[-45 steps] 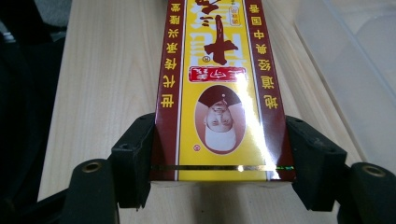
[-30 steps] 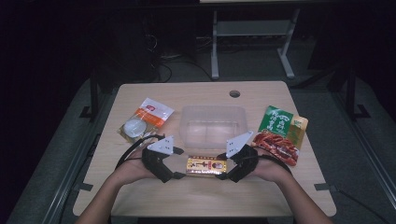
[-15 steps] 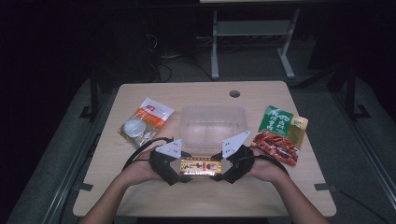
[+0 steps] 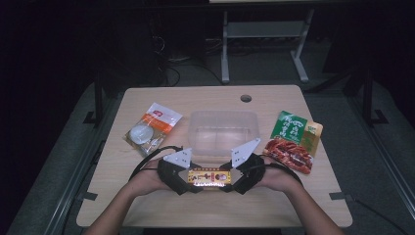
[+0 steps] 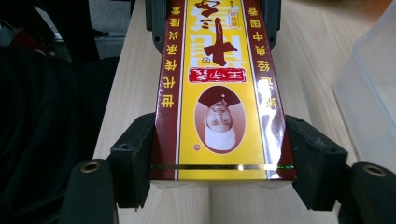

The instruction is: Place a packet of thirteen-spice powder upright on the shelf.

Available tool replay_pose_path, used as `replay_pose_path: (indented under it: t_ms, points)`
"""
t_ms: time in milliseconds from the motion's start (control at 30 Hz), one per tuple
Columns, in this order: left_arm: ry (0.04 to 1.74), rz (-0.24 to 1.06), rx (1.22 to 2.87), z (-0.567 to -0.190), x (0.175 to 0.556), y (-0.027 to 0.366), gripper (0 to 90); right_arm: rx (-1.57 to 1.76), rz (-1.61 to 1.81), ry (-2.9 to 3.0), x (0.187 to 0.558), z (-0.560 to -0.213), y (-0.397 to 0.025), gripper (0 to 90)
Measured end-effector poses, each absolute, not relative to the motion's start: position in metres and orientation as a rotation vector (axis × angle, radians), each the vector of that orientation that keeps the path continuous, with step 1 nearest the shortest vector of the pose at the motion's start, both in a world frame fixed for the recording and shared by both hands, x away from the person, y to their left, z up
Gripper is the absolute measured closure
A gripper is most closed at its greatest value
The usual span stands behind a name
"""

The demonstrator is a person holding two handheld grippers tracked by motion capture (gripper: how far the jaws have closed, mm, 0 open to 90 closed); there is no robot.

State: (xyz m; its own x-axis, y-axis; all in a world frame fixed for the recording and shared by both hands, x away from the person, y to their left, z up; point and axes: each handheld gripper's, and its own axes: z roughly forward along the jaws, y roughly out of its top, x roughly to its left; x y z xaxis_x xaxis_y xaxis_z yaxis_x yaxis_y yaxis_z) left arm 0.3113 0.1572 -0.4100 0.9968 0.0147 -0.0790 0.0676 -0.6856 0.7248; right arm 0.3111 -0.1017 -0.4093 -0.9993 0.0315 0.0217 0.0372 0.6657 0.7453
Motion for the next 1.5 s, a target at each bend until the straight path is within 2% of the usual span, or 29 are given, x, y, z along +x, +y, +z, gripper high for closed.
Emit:
replay_pose_path:
  t_ms: [133,433,767,1100,1500]
  points:
    - [0.067,-0.1,2.327,-0.414,0.311,0.157,31.3,-0.063,-1.253,-2.855,0.312,-0.413,-0.1,30.0]
    - [0.079,-0.091,2.341,-0.415,0.31,0.158,31.4,-0.168,-1.253,-2.877,0.312,-0.412,-0.105,17.0]
    - [0.126,-0.071,2.35,-0.418,0.311,0.166,31.4,-0.436,-1.328,-2.876,0.298,-0.415,-0.142,14.8]
    - [0.172,-0.056,2.338,-0.417,0.314,0.175,31.4,-0.711,-1.295,-2.906,0.272,-0.435,-0.173,15.4]
    - [0.211,-0.026,2.322,-0.407,0.329,0.173,31.4,-0.782,-1.256,-2.901,0.27,-0.445,-0.185,15.4]
